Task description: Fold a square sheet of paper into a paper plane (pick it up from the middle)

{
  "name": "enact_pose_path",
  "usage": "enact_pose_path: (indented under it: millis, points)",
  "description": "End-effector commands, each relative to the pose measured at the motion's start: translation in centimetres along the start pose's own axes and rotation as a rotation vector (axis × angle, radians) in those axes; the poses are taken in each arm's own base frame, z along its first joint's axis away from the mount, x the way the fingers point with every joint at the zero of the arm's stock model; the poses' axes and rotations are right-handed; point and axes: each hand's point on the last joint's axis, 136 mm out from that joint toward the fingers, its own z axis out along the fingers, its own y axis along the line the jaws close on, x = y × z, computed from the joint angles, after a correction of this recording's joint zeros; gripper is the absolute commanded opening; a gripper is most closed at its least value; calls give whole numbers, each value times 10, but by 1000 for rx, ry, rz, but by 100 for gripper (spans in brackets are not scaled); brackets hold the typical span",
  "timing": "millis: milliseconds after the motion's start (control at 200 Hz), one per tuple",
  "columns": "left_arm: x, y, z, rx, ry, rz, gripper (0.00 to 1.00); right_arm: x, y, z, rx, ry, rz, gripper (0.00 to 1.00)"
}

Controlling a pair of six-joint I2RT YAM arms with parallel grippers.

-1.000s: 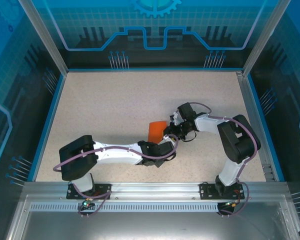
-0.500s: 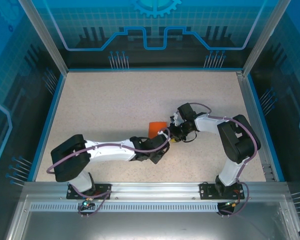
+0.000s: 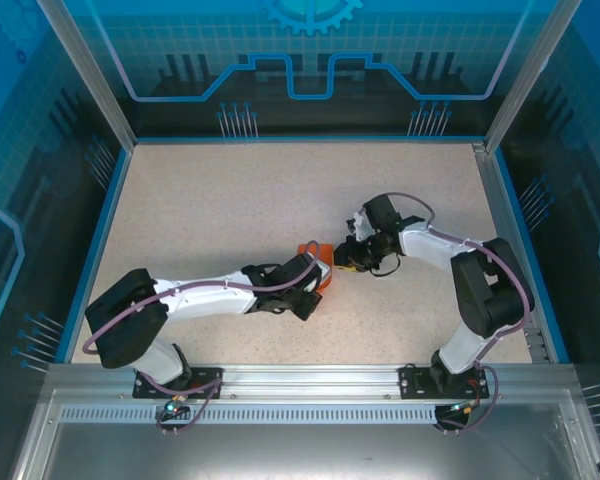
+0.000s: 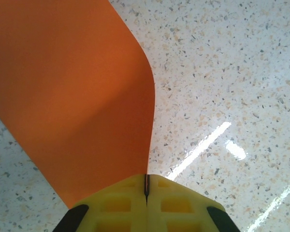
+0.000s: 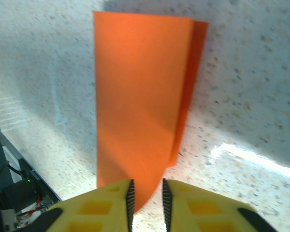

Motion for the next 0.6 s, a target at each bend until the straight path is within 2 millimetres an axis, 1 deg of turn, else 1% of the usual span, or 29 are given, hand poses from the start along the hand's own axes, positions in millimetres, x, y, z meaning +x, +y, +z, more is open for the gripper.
enact_pose_path:
  millis: [0,120,235,385,530,595]
  points:
    - [0,-5,-4,70,-3,-35,0,-2,24,1,-34,3,-72,20]
    - [-1,-2,-4,75,0,-46,0,-5,25,18,-30,44,-66,14]
    - [-1,0,-3,84,3,-62,0,-12,23,33,-24,72,-72,13]
    - [-2,2,-3,108,8,-84,0,-11,10,53,24,133,-86,13]
    - [-5,9,-4,126,9,-113,0,-6,-6,62,84,172,-106,12]
    - [-5,14,-2,123,18,-127,0,-4,-10,65,95,185,-112,12]
